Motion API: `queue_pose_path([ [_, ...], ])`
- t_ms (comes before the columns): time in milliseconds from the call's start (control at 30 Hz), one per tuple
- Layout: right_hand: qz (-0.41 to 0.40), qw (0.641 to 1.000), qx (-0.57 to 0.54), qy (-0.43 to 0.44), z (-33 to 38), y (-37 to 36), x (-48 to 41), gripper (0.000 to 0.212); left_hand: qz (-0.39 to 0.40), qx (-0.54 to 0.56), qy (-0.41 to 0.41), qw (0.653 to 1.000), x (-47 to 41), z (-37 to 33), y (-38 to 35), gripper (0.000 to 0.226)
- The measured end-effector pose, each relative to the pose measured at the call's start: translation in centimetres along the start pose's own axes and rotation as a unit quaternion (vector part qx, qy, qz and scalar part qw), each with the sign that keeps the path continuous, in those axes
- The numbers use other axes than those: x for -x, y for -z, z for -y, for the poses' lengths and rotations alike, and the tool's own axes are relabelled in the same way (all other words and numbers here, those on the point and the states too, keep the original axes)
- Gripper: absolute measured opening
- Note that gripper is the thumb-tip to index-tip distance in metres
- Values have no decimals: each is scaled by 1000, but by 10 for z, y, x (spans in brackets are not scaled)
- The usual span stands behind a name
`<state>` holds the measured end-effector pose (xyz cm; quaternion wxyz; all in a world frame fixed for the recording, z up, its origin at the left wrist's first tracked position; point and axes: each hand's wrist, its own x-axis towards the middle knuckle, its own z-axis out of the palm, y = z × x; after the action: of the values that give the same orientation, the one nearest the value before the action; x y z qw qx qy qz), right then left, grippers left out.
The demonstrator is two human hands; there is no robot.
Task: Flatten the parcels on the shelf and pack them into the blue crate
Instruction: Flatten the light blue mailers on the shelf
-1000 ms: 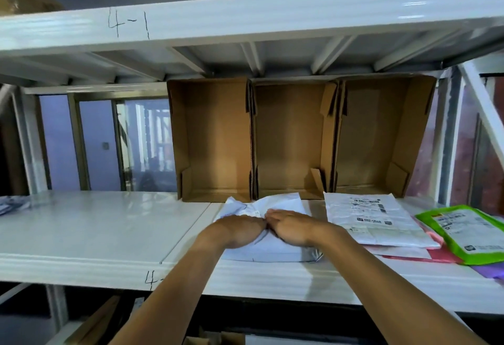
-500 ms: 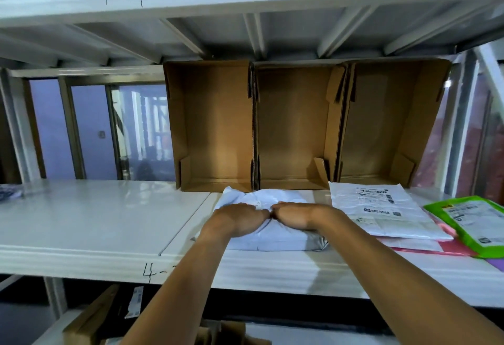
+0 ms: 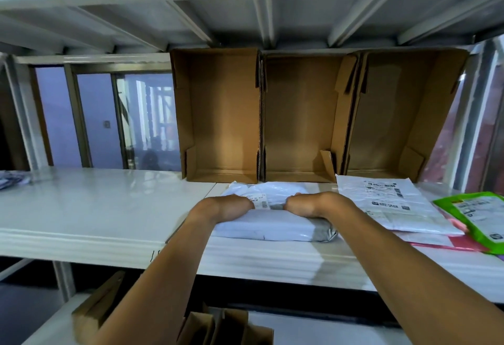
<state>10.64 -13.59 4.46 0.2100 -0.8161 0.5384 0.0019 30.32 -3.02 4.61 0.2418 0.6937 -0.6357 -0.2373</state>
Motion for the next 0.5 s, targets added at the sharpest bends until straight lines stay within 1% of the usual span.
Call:
queue_pose_path([
  [33, 2, 1000, 0, -1, -5, -1, -10, 85, 0, -2, -8, 1000, 2, -1, 0, 33],
  [100, 6, 1000, -9, 0, -8, -3, -15, 93, 4, -2, -17, 1000, 2, -2, 0, 35],
  [167, 3, 1000, -18, -5, 8, -1, 14, 95, 1, -2, -23, 1000, 5, -5, 0, 35],
  [267, -15, 1000, -6, -5, 16, 1, 29, 81, -1, -1, -32, 999, 7, -6, -2, 39],
  [333, -52, 997, 49, 3, 19, 3, 29, 89, 7, -13, -34, 999, 8, -8, 0, 38],
  [367, -64, 996, 66, 12, 21, 5, 30, 90, 8, -32, -36, 999, 7, -10, 2, 37],
  [467, -107, 989, 75, 68, 25, 8, 32, 70, -11, -125, -20, 992, -3, -15, 9, 47],
  [500, -115, 987, 76, 85, 26, 8, 29, 71, -24, -158, -19, 987, -6, -16, 11, 48],
])
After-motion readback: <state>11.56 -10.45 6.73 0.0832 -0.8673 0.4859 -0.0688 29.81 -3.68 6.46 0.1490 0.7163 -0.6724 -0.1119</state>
